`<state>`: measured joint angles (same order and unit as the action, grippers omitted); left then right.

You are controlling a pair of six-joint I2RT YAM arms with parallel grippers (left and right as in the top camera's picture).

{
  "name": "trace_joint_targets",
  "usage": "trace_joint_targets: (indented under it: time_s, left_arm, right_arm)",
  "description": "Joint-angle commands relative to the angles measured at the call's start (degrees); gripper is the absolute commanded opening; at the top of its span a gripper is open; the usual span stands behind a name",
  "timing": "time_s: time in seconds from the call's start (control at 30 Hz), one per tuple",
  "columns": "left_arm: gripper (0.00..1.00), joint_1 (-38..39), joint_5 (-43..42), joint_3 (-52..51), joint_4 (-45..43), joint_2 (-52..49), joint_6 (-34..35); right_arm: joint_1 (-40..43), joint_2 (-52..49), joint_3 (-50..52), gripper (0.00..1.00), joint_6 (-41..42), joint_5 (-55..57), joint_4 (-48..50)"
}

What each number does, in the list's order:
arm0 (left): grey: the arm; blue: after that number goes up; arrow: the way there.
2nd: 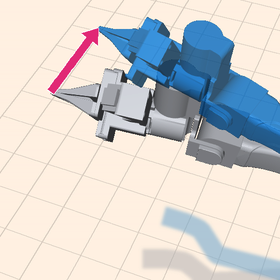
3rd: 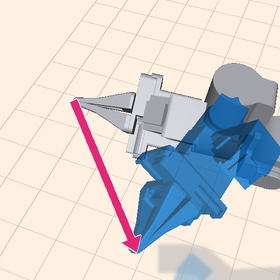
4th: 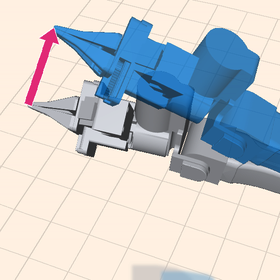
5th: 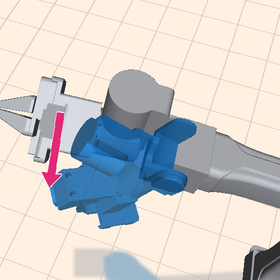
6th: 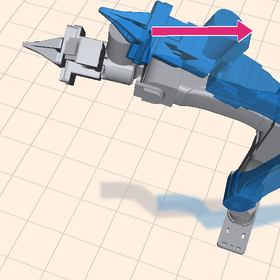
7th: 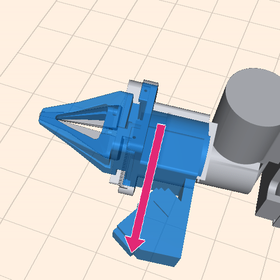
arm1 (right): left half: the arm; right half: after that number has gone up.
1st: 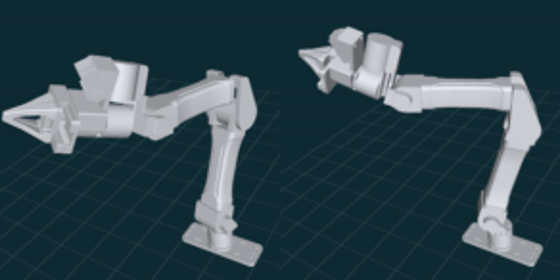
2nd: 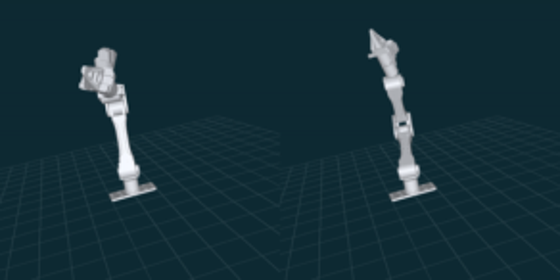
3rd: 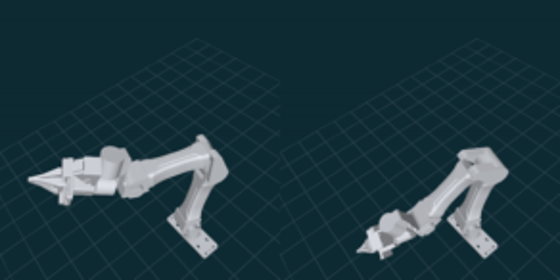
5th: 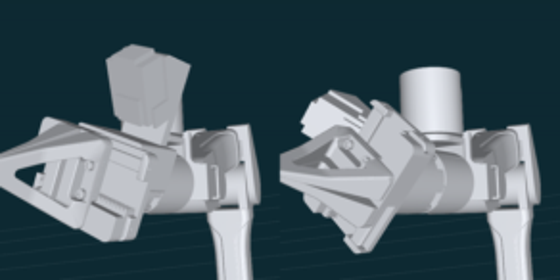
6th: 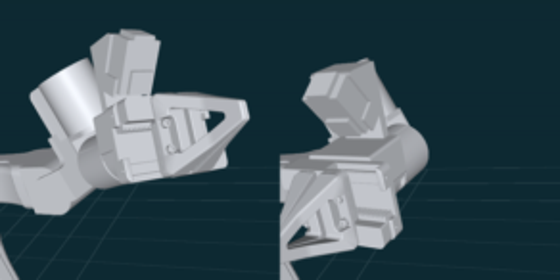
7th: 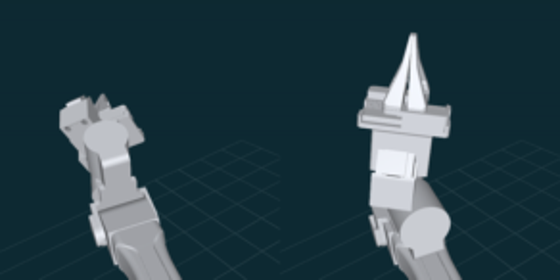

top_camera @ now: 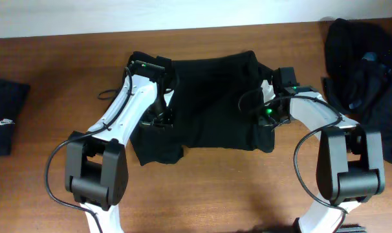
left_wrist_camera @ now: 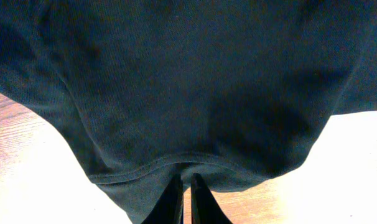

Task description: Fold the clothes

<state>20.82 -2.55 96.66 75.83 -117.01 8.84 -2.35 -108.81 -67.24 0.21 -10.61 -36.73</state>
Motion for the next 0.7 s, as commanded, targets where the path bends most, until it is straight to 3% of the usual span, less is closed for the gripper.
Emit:
trace_joint_targets:
  time_s: [0.0,0.1,0.67]
  left_arm:
    - [0.07,-0.2,0.5,-0.3,0.2,0.0,0.5]
    - [0.07,-0.2,0.5,-0.3,0.2,0.0,0.5]
    - [0.07,-0.2,0.5,-0.3,0.1,0.0,0.5]
  right_arm:
    - [-0.3,-0.5,0.8,0.13,0.0,-0.2,0.1]
    - [-0.2,-0.5,0.7,0.04,0.0,-0.1,0.1]
    - [4.0,4.3,-4.2,0.04,0.0,0.7,-7.5]
